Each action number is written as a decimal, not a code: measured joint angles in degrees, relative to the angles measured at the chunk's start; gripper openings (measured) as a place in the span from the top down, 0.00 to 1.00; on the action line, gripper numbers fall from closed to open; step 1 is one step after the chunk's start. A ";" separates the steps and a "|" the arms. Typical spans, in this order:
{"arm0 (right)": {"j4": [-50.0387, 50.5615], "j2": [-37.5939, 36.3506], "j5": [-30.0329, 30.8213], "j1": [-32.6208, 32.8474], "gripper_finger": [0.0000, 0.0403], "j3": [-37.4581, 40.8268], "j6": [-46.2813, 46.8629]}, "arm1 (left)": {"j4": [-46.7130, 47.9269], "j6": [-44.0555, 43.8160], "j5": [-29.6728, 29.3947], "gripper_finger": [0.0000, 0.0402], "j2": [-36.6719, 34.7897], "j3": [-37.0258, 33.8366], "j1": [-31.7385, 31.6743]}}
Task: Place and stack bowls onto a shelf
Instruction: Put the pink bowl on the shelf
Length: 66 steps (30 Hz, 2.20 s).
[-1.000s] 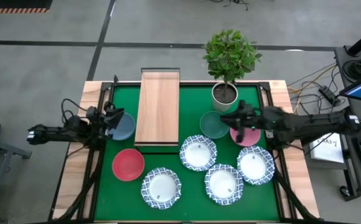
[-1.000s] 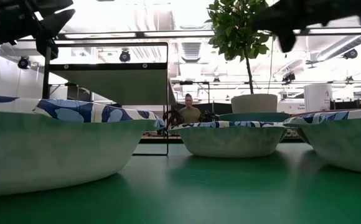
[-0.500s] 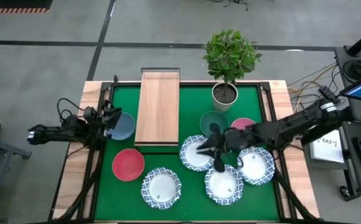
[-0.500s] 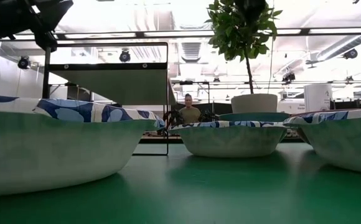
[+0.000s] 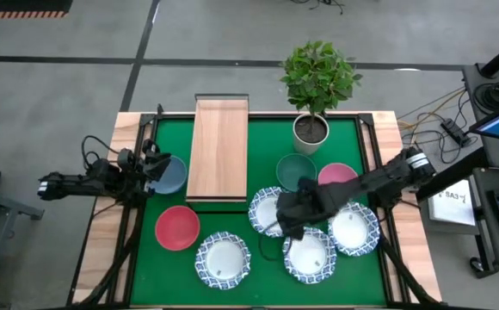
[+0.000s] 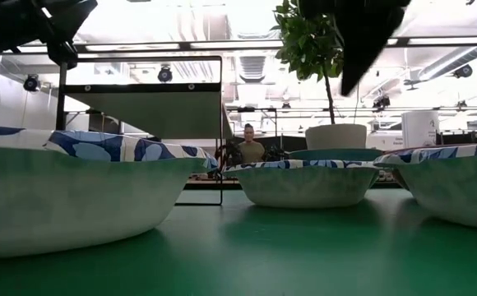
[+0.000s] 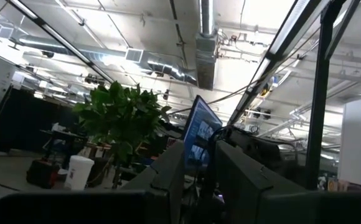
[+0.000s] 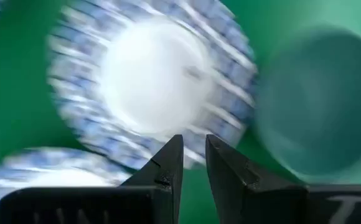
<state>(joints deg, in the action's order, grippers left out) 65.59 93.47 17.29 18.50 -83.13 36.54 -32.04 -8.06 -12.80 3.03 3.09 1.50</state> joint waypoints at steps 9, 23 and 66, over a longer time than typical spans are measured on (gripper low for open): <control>5.47 2.29 -1.65 -6.44 0.85 -0.03 -12.36 | -0.06 0.03 -0.02 0.81 -0.02 0.00 0.00; 16.68 -17.42 -8.92 -13.05 0.85 10.32 6.71 | -0.10 0.05 -0.10 0.81 -0.02 0.00 0.00; -4.55 -14.48 -6.70 -13.18 0.83 30.57 15.93 | -0.10 0.07 -0.15 0.81 -0.01 0.00 0.02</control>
<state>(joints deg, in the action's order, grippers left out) 61.04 79.00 10.59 5.32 -52.56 52.47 -32.14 -7.99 -12.95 3.02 3.09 1.52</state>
